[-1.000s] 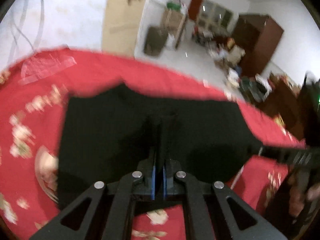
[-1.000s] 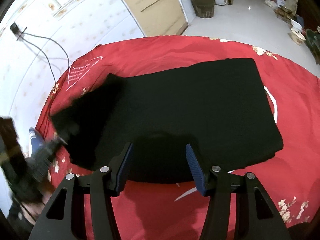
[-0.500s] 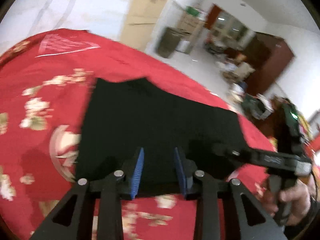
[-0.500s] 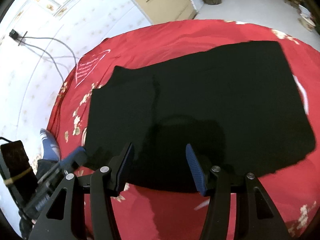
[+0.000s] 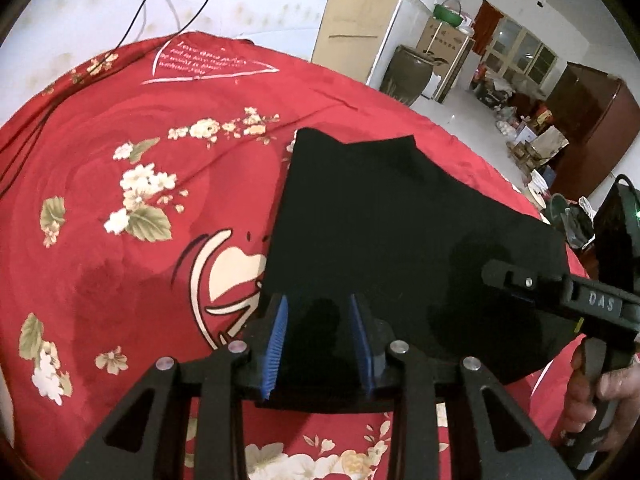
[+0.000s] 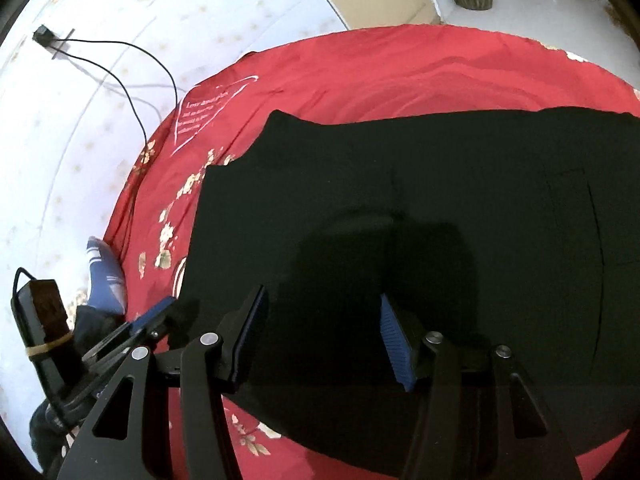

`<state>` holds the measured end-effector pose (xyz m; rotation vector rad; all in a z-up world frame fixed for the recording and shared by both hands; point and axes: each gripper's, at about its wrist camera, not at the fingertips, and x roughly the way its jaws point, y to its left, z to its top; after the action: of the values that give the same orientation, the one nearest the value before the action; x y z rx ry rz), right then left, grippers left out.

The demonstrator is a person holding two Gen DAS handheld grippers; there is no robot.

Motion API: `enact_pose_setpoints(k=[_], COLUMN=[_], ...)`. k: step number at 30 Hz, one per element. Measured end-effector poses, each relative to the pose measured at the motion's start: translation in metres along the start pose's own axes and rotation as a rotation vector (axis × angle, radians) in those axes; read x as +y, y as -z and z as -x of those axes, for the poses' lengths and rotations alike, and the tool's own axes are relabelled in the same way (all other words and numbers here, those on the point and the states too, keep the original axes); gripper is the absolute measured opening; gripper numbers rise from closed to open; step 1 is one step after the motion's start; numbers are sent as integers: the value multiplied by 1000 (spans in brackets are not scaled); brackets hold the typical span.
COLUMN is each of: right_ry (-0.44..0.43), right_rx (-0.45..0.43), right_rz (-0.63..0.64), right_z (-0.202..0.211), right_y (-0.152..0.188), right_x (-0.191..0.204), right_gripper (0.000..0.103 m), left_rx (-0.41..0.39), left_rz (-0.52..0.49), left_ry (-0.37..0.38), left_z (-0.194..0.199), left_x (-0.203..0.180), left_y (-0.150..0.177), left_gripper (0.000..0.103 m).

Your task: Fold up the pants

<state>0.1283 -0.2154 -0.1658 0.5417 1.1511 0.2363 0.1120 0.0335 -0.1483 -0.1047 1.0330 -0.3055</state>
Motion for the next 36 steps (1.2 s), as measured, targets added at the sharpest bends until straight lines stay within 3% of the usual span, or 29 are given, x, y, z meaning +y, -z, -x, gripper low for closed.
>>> enact_pose_setpoints(k=[1, 2, 3, 6, 10, 14, 16, 20, 23, 25, 28, 36], right_ry=[-3, 1, 12, -53, -86, 16, 24, 56, 132, 140, 78, 169], right_rx=[-2, -5, 0, 26, -64, -35, -20, -34, -71, -112, -130, -89], right_rz=[-4, -21, -43, -95, -38, -92, -112, -76, -79, -58, -24, 43], right_z=[-1, -2, -4, -6, 21, 9, 5, 14, 26, 35, 34, -3], right_y=[-2, -4, -7, -14, -20, -19, -18, -20, -17, -17, -28, -55], right_x=[-1, -4, -9, -19, -6, -27, -34, -27, -29, -24, -16, -21], right_gripper=[44, 19, 6, 4, 4, 4, 3, 3, 3, 4, 4, 4], left_rx=[3, 6, 7, 6, 0, 20, 20, 18, 2, -5, -14, 14], left_rz=[3, 1, -2, -1, -12, -16, -24, -25, -19, -30, -62, -123], left_ry=[0, 1, 0, 3, 12, 14, 12, 13, 16, 20, 16, -28], left_z=[-3, -5, -5, -1, 3, -4, -4, 1, 2, 0, -11, -62], left_x=[2, 2, 2, 2, -1, -3, -4, -4, -4, -9, -20, -34], left_y=[1, 2, 3, 3, 3, 5, 6, 4, -4, -12, -31, -92], left_gripper=[34, 34, 34, 34, 34, 34, 34, 34, 34, 34, 34, 34])
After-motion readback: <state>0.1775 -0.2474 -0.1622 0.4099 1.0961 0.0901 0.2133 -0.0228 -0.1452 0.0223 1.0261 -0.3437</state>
